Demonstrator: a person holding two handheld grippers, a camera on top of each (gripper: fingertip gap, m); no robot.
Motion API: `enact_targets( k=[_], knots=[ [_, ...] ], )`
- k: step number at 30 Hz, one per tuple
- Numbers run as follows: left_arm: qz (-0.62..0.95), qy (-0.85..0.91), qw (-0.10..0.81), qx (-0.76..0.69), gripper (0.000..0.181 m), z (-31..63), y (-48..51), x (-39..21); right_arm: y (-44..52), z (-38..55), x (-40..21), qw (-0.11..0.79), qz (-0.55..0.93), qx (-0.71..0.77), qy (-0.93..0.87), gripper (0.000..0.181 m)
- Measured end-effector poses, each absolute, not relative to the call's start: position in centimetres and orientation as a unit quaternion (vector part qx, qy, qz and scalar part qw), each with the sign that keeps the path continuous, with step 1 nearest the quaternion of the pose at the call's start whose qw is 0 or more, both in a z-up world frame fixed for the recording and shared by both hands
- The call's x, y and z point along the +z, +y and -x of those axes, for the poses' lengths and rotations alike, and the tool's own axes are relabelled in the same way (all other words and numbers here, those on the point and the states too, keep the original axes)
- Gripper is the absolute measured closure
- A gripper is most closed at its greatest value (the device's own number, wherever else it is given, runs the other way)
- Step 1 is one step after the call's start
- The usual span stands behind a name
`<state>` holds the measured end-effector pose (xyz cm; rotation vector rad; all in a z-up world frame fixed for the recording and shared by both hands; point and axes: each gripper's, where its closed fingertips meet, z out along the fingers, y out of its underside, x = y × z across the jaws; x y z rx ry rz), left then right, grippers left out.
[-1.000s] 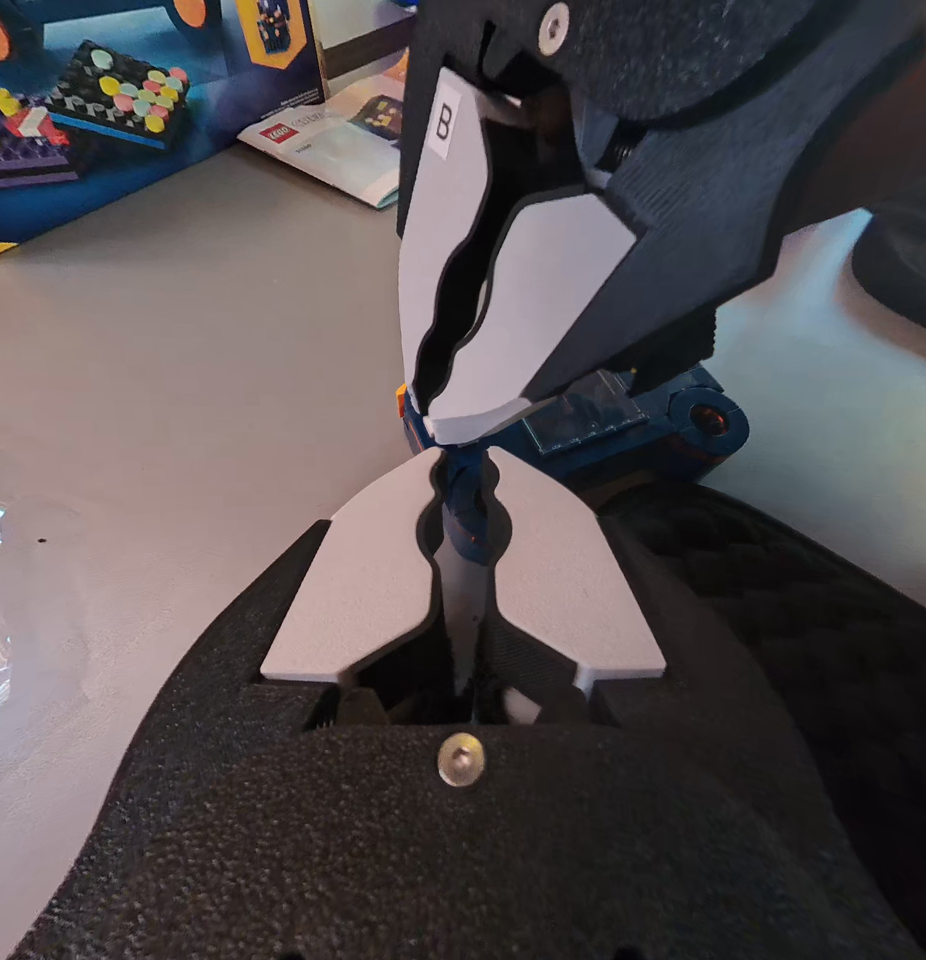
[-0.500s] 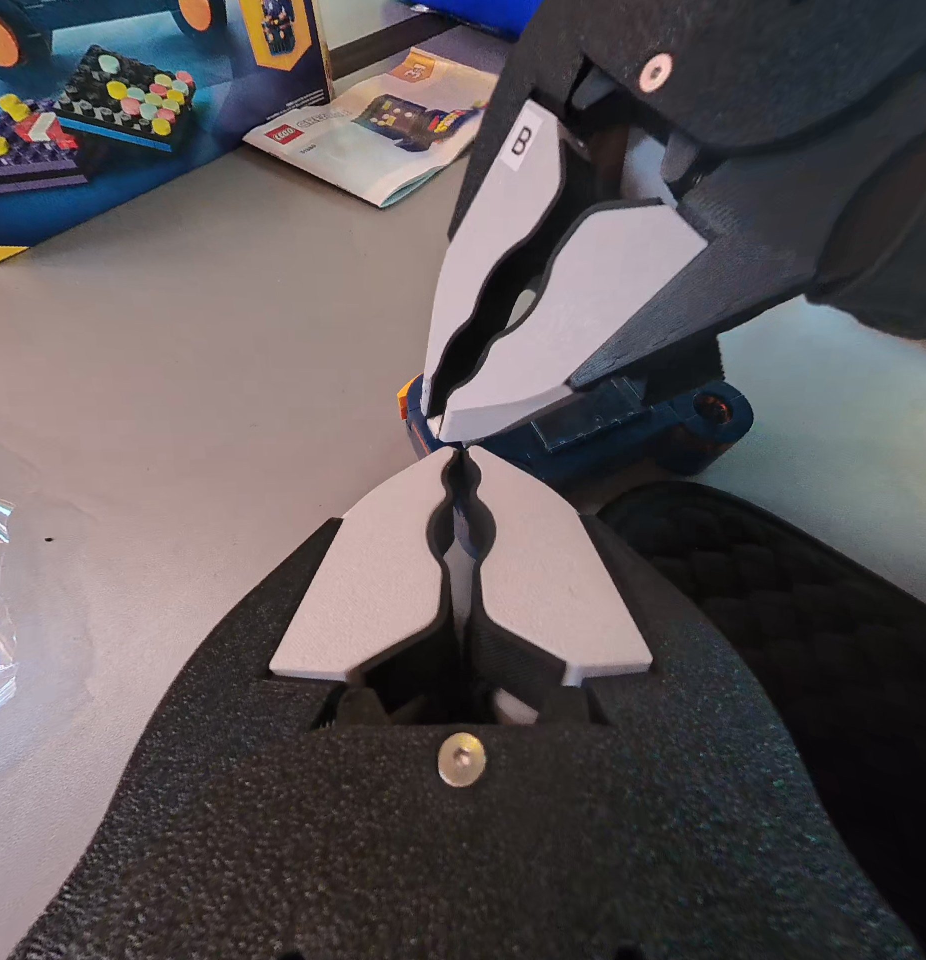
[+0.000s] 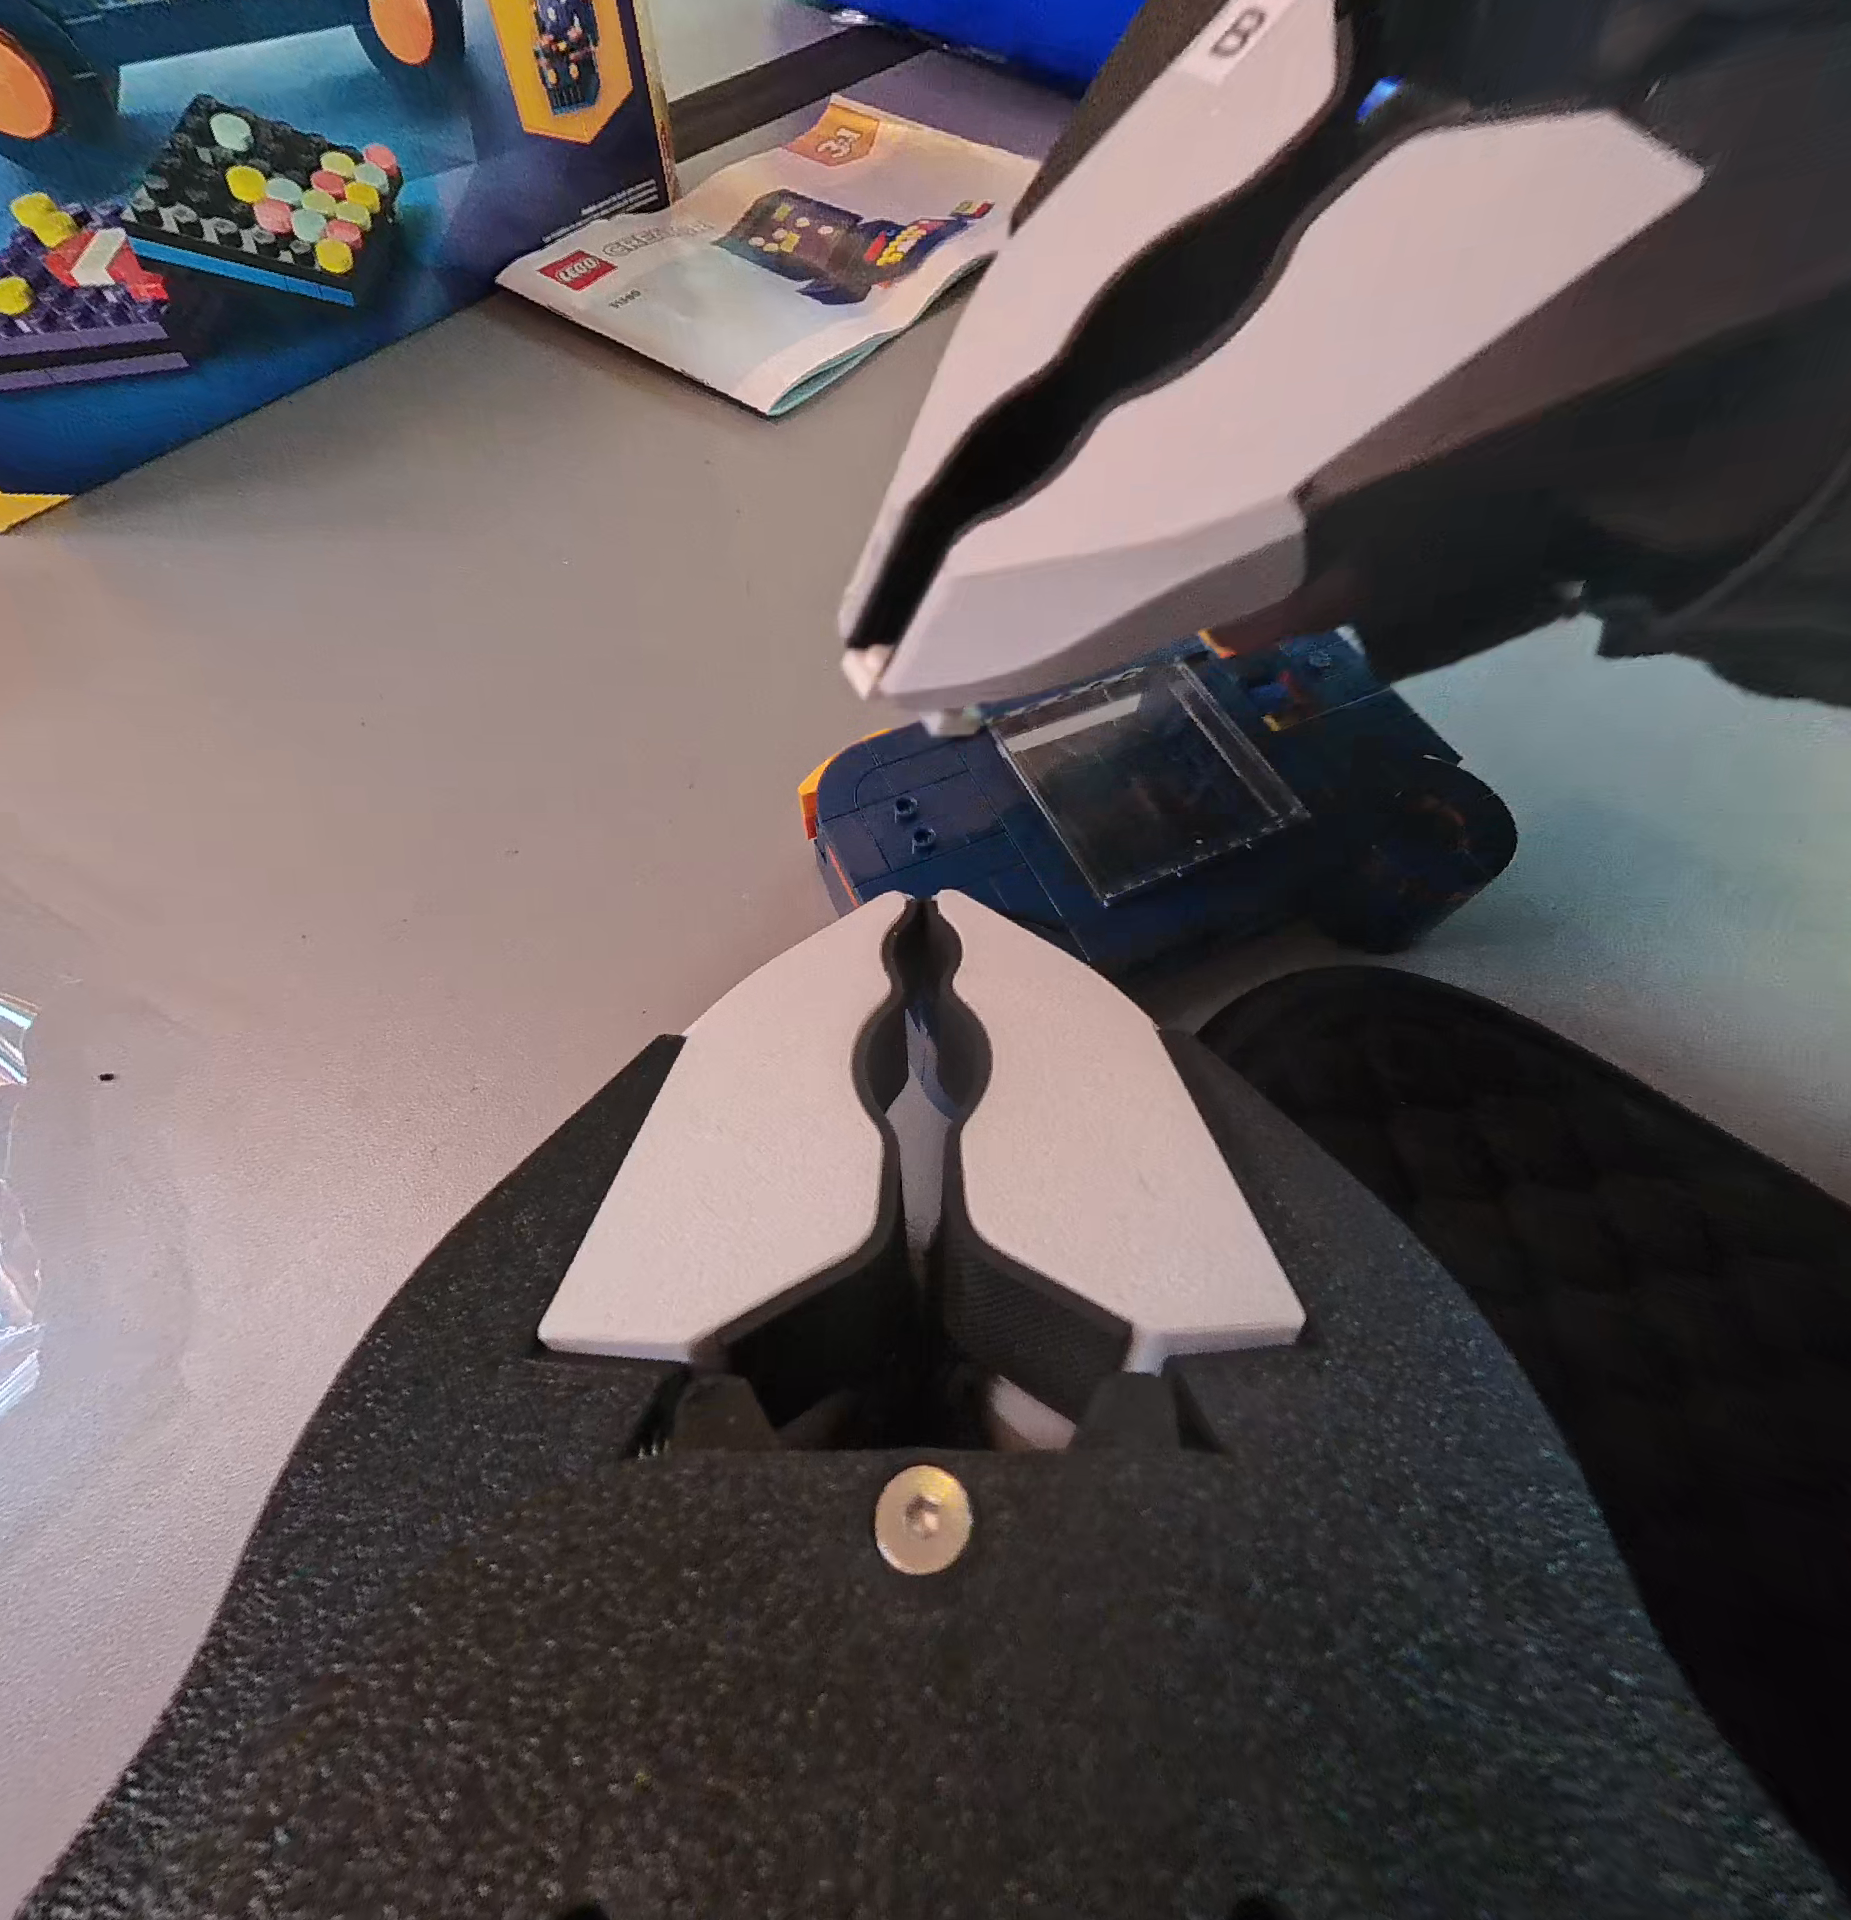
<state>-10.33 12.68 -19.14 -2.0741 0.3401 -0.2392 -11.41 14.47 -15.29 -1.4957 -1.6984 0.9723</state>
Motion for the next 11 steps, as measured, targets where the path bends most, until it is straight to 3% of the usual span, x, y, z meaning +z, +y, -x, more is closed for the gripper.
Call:
enact_targets(
  k=[8, 11],
  knots=[
    [0.855, 0.131, 0.489, -0.116, 0.181, 10.4, 12.6, -19.0, 15.6, 9.1, -10.6, 0.301, 0.593, 0.574, -0.478, 0.175],
    [0.85, 0.112, 0.498, -0.127, 0.143, 10.8, 12.7, -18.6, 15.9, 7.5, -7.8, 0.255, 0.561, 0.705, -0.35, 0.175]
  ],
)
